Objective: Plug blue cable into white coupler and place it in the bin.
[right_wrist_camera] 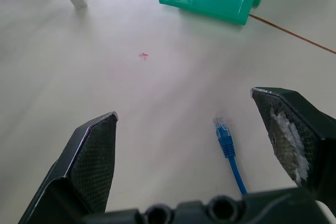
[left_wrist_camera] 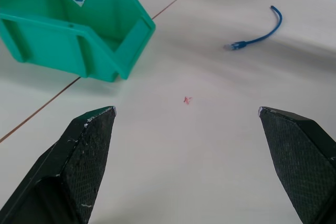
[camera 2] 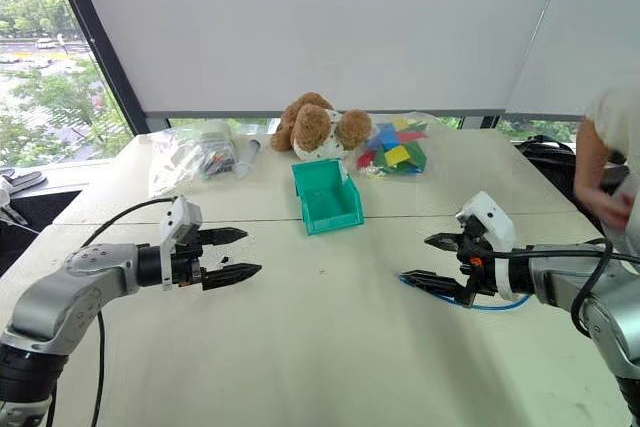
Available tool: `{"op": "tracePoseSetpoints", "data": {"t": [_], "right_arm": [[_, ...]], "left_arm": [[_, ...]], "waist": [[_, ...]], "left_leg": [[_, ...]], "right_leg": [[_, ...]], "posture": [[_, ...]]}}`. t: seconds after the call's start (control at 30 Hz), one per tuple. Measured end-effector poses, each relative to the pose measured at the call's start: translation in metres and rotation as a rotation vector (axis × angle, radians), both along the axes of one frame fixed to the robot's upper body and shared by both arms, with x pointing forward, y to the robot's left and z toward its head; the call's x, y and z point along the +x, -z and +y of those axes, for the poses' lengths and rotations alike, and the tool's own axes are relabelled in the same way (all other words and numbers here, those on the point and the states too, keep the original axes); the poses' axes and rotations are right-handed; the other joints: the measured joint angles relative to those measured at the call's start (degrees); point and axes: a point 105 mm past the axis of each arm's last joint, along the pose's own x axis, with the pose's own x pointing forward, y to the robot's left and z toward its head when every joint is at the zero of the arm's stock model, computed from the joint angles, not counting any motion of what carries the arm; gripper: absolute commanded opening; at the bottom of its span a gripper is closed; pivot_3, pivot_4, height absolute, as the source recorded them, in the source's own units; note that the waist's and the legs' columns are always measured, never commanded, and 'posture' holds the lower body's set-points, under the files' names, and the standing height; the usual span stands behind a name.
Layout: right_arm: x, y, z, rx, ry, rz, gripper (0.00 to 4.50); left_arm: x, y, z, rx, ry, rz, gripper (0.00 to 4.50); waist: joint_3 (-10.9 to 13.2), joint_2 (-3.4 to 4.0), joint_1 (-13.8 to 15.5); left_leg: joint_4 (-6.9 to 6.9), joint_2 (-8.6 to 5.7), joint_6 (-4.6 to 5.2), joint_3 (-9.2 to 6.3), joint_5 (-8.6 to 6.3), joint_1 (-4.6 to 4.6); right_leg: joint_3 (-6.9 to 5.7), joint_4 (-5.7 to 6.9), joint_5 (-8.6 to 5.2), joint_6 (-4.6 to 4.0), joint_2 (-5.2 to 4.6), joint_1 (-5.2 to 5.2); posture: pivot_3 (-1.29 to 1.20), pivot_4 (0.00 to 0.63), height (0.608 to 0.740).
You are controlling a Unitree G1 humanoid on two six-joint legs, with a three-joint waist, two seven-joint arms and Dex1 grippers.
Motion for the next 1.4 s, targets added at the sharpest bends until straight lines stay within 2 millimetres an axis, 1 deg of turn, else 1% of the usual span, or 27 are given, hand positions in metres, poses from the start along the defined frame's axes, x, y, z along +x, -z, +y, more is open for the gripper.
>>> {"op": "tracePoseSetpoints", "data": {"t": [0.1, 0.27, 0.4, 0.47, 0.63, 0.73, 0.87, 1.0, 1.07, 1.2, 1.33, 1.37, 1.4], "right_arm": [[0.000, 0.005, 0.000, -0.011, 0.000, 0.007, 4.44], [0.003, 0.005, 0.000, -0.021, 0.013, -0.019, 4.44], [0.001, 0.018, -0.003, -0.008, 0.048, 0.011, 4.44], [0.002, 0.020, -0.002, -0.011, 0.054, 0.009, 4.44], [0.007, 0.023, 0.000, -0.021, 0.054, -0.016, 4.44], [0.010, 0.030, -0.005, -0.040, 0.068, -0.010, 4.44], [0.011, 0.042, -0.017, -0.046, 0.071, 0.017, 4.44], [0.012, 0.060, -0.032, -0.067, 0.070, 0.060, 4.44], [0.013, 0.073, -0.041, -0.090, 0.069, 0.086, 4.44], [0.015, 0.093, -0.050, -0.101, 0.066, 0.137, 4.44], [0.021, 0.096, -0.053, -0.121, 0.043, 0.122, 4.44], [0.023, 0.097, -0.054, -0.122, 0.040, 0.115, 4.22], [0.025, 0.098, -0.054, -0.119, 0.040, 0.110, 3.90]], "left_arm": [[0.001, 0.000, 0.001, -0.034, -0.004, 0.024, 4.50], [0.002, -0.003, 0.001, -0.047, 0.006, 0.027, 4.50], [0.003, -0.004, -0.001, -0.054, -0.005, 0.022, 4.50], [0.004, -0.004, -0.001, -0.055, -0.010, 0.020, 4.50], [0.007, -0.016, -0.005, -0.053, 0.003, -0.011, 4.50], [0.007, -0.015, -0.006, -0.054, 0.006, -0.008, 4.50], [0.007, -0.012, -0.013, -0.072, 0.023, 0.004, 4.50], [0.007, -0.014, -0.015, -0.072, 0.029, -0.003, 4.50], [0.008, -0.014, -0.018, -0.080, 0.035, -0.006, 4.50], [0.008, -0.012, -0.021, -0.092, 0.042, 0.001, 4.50], [0.009, -0.012, -0.023, -0.086, 0.048, -0.003, 4.50], [0.009, -0.011, -0.024, -0.083, 0.048, -0.001, 4.50], [0.009, -0.010, -0.024, -0.083, 0.048, 0.001, 4.50]], "waist": [[0.00, 0.00, 0.09], [0.00, -0.01, -0.01], [0.00, -0.01, 0.00], [0.00, -0.01, -0.01], [0.00, -0.01, -0.01], [0.00, -0.01, -0.03], [0.00, -0.01, 0.06], [0.00, -0.01, -0.03], [0.00, -0.01, -0.06], [0.00, -0.01, -0.09], [-0.01, -0.01, -0.23], [-0.01, -0.02, -0.24], [-0.02, -0.03, -0.29]], "left_leg": [[0.02, 0.00, 0.00, 0.00, 0.00, -0.03], [0.01, 0.00, 0.00, 0.00, 0.00, -0.02], [0.01, 0.00, 0.00, 0.00, 0.00, -0.02], [0.02, 0.00, 0.00, 0.00, 0.00, -0.02], [0.02, -0.01, 0.00, 0.01, 0.00, -0.02], [0.02, -0.01, 0.00, 0.03, 0.00, -0.02], [0.03, -0.02, 0.00, 0.08, 0.00, -0.03], [0.03, -0.02, 0.00, 0.12, 0.00, -0.01], [0.03, -0.02, 0.00, 0.13, 0.00, 0.00], [0.03, -0.02, 0.00, 0.13, 0.00, 0.00], [0.04, -0.02, 0.00, 0.14, 0.00, 0.03], [0.03, -0.02, 0.00, 0.14, 0.00, 0.05], [0.04, -0.02, 0.00, 0.15, 0.00, 0.07]], "right_leg": [[0.00, -0.02, 0.00, 0.01, -0.02, 0.00], [-0.01, -0.02, 0.01, 0.02, 0.02, 0.00], [0.00, -0.02, 0.01, 0.03, 0.01, 0.00], [0.01, -0.02, 0.01, 0.02, 0.00, 0.00], [0.00, -0.02, 0.02, 0.03, 0.01, 0.00], [0.00, -0.02, 0.02, 0.03, 0.01, 0.00], [0.00, -0.02, 0.02, 0.03, 0.01, 0.01], [0.00, -0.02, 0.02, 0.03, 0.02, 0.02], [0.00, -0.01, 0.02, 0.03, 0.03, 0.02], [0.00, 0.00, 0.03, 0.04, 0.03, 0.02], [0.01, 0.02, 0.03, 0.05, 0.04, 0.03], [0.01, 0.02, 0.03, 0.05, 0.04, 0.05], [0.01, 0.02, 0.03, 0.05, 0.04, 0.08]], "posture": [[0.00, 0.150, 0.740], [0.00, 0.150, 0.740], [0.00, 0.150, 0.740], [0.00, 0.150, 0.740], [0.00, 0.150, 0.740], [0.00, 0.150, 0.740], [0.00, 0.150, 0.740], [0.00, 0.150, 0.740], [0.00, 0.150, 0.740], [0.00, 0.150, 0.740], [0.00, 0.150, 0.740], [0.00, 0.150, 0.740], [0.00, 0.150, 0.740]]}}
